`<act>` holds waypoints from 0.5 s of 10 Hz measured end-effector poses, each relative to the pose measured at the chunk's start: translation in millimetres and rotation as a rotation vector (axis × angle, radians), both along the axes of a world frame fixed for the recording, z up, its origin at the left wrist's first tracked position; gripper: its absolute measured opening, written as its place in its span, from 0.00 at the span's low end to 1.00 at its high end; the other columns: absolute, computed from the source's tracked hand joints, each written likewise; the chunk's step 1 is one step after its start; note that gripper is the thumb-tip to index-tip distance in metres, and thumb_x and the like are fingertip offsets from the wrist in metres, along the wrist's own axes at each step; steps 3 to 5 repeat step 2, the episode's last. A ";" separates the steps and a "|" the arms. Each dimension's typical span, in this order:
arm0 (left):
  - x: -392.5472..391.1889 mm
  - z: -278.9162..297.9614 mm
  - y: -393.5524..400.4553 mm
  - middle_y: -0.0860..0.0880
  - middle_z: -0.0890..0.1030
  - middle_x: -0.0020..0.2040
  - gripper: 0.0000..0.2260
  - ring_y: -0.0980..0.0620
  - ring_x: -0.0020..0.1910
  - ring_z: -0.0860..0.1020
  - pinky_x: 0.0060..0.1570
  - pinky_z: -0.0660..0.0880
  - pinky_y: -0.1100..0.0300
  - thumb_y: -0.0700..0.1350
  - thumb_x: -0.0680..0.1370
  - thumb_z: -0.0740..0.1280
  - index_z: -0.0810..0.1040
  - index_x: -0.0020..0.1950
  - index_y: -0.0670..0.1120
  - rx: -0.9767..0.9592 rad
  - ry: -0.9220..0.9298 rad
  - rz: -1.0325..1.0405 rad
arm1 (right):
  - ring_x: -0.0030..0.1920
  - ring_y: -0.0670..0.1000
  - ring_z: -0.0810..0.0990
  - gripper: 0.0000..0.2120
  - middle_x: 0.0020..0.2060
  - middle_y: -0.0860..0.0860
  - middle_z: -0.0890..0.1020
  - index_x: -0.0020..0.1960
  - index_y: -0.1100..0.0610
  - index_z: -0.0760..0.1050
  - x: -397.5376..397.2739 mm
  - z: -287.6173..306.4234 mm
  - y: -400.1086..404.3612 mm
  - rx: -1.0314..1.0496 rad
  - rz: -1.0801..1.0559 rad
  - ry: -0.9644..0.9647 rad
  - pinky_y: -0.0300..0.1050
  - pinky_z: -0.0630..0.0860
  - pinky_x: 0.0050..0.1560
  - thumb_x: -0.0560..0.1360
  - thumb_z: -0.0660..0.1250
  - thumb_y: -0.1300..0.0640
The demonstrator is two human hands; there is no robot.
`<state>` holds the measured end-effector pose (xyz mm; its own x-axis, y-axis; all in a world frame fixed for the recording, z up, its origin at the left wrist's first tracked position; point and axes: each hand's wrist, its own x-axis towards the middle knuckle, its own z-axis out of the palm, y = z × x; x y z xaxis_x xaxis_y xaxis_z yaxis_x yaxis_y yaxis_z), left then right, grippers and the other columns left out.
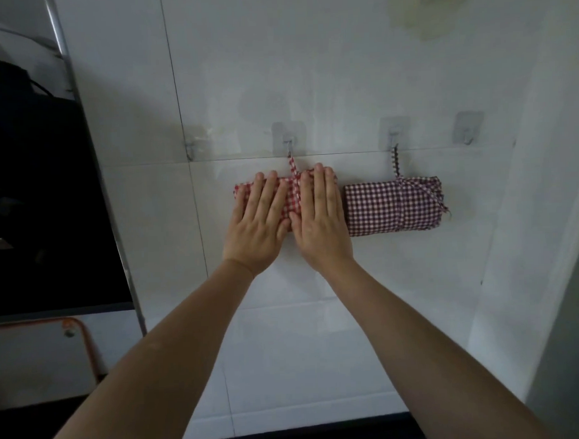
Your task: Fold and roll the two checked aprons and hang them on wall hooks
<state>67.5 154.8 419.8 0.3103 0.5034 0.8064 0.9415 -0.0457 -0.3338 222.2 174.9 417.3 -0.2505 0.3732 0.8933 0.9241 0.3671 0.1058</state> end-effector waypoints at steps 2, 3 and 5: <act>11.0 11.3 -18.6 0.43 0.47 0.81 0.28 0.45 0.79 0.44 0.77 0.39 0.47 0.55 0.82 0.37 0.44 0.80 0.43 -0.109 -0.090 0.014 | 0.79 0.62 0.49 0.30 0.78 0.64 0.53 0.79 0.66 0.52 -4.5 12.8 -18.2 -0.068 0.021 0.041 0.58 0.52 0.77 0.82 0.55 0.53; 11.0 11.3 -18.6 0.43 0.47 0.81 0.28 0.45 0.79 0.44 0.77 0.39 0.47 0.55 0.82 0.37 0.44 0.80 0.43 -0.109 -0.090 0.014 | 0.79 0.62 0.49 0.30 0.78 0.64 0.53 0.79 0.66 0.52 -4.5 12.8 -18.2 -0.068 0.021 0.041 0.58 0.52 0.77 0.82 0.55 0.53; 11.0 11.3 -18.6 0.43 0.47 0.81 0.28 0.45 0.79 0.44 0.77 0.39 0.47 0.55 0.82 0.37 0.44 0.80 0.43 -0.109 -0.090 0.014 | 0.79 0.62 0.49 0.30 0.78 0.64 0.53 0.79 0.66 0.52 -4.5 12.8 -18.2 -0.068 0.021 0.041 0.58 0.52 0.77 0.82 0.55 0.53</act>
